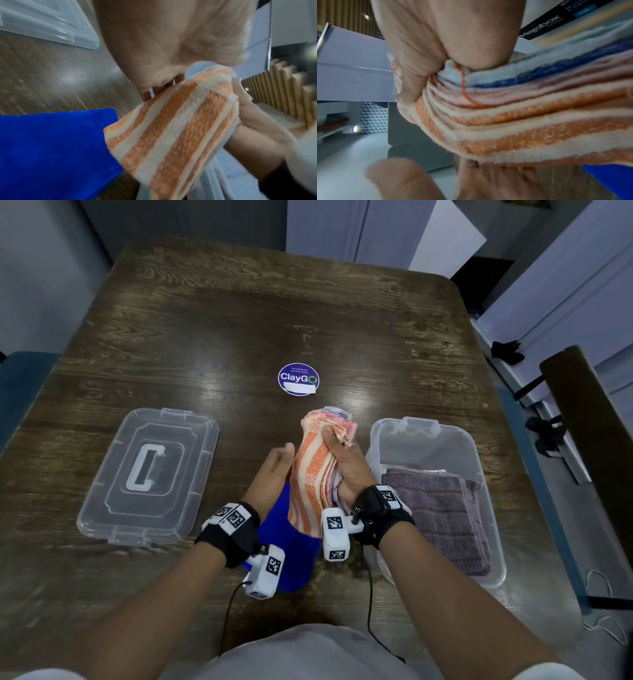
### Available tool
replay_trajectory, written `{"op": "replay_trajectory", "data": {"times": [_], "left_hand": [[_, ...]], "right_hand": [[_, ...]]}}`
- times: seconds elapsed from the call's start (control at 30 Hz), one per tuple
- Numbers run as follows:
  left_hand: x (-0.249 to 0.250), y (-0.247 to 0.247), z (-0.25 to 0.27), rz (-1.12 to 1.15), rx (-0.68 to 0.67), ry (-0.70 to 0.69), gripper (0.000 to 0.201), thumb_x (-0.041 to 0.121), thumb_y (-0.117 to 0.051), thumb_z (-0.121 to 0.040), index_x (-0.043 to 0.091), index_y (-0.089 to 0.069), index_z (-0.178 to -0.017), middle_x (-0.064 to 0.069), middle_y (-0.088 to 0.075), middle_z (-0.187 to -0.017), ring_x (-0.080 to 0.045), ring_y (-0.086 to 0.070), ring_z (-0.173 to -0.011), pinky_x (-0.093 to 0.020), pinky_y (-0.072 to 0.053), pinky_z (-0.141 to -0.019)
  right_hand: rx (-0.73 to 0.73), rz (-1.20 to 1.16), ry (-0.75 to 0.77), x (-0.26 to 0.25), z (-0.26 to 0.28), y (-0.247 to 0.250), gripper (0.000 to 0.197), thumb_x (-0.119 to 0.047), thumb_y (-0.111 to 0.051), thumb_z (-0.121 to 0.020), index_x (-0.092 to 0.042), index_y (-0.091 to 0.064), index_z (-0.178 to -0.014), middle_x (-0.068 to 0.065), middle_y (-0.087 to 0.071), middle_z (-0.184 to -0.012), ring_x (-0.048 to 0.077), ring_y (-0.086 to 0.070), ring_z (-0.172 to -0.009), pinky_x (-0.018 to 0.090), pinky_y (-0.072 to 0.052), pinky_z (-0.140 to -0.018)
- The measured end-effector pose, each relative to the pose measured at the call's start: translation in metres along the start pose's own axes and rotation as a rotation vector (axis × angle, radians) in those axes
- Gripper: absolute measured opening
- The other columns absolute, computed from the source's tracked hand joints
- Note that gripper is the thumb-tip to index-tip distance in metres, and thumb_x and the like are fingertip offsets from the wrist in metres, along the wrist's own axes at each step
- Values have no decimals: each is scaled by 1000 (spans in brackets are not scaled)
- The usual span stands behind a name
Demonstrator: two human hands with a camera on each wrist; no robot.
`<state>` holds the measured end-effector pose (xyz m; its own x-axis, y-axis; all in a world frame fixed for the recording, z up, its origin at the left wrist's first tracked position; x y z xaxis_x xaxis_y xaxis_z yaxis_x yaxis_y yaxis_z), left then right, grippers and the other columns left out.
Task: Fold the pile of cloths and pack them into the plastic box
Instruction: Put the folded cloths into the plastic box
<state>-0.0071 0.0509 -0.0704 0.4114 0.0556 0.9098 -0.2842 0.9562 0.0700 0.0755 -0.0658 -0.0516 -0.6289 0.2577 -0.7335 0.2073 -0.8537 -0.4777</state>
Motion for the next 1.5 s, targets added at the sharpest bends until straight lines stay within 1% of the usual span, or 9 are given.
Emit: {"op": "replay_trajectory", "data": {"times": [0.17,0.47,0.6,0.73,0.93,1.03,1.3,1.4,1.5], "left_hand": [[15,-53,16,75,-339,-91,85,40,-80,-81,24,-33,-151,3,-62,-137,-11,-59,-125,-37,-49,-105],[43,-67,1,29,-227,-187,58,8,-78,-75,13,-60,-130,-4,-72,-118,-19,-68,-111,-48,-52,-102],[59,-69,-2,-21,-172,-217,53,-8,-72,-80,16,-61,-126,3,-72,-115,-9,-68,-107,-40,-52,-101],[73,-87,3,-6,-221,-254,64,-3,-77,-80,15,-53,-136,3,-69,-122,-7,-65,-113,-29,-50,-97],[109,-116,-2,-141,-238,-361,65,17,-83,-67,17,-55,-126,-2,-69,-117,-17,-66,-110,-32,-54,-93],[136,-128,-10,-482,-237,-410,53,19,-82,-70,28,-49,-111,5,-66,-103,-18,-67,-98,-25,-49,-76],[180,-186,-51,-1006,-226,-516,56,21,-77,-74,20,-55,-126,-6,-69,-115,-29,-64,-101,-36,-50,-80],[173,-203,-67,-1180,-248,-499,51,24,-77,-77,22,-57,-124,-7,-68,-113,-31,-64,-101,-42,-53,-83],[162,-216,-77,-1314,-266,-481,46,30,-76,-78,23,-57,-120,-6,-69,-108,-31,-66,-97,-47,-55,-83]], "right_hand": [[14,-27,69,-25,4,-5,61,-32,-71,-87,-4,-53,-139,20,-69,-121,32,-70,-106,46,-59,-89],[-90,-206,109,-74,25,-5,68,-40,-64,-87,-4,-49,-144,17,-68,-121,30,-68,-109,48,-57,-92],[-159,-356,72,-77,32,1,57,-46,-53,-93,-5,-57,-133,15,-70,-116,27,-70,-104,45,-58,-90],[-204,-380,123,-90,35,10,58,-47,-50,-96,-5,-56,-136,17,-63,-125,27,-66,-112,46,-52,-102],[-170,-360,165,-123,34,45,59,-52,-42,-96,-4,-59,-127,13,-73,-109,25,-72,-99,44,-59,-88],[-98,-218,251,-152,36,81,55,-44,-52,-93,-3,-58,-129,13,-71,-114,25,-69,-107,43,-57,-90],[-52,291,267,-220,31,176,71,-4,-75,-82,-3,-42,-145,19,-57,-135,36,-57,-125,49,-53,-97],[94,992,269,-236,30,206,114,-24,-94,-63,-27,-24,-153,10,-45,-145,30,-48,-135,45,-52,-99],[-97,1654,327,-216,18,191,131,-62,-91,-50,-38,-15,-154,5,-20,-161,31,-24,-146,58,-24,-118]]}}
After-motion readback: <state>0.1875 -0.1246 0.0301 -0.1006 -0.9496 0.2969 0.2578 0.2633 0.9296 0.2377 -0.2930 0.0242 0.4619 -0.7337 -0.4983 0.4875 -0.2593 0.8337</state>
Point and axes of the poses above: each hand's wrist, its own z-axis away from the middle knuckle, its own y-axis out of the back of the hand, x = y × z, the point moved 9 cm from there along -z, towards the middle knuckle
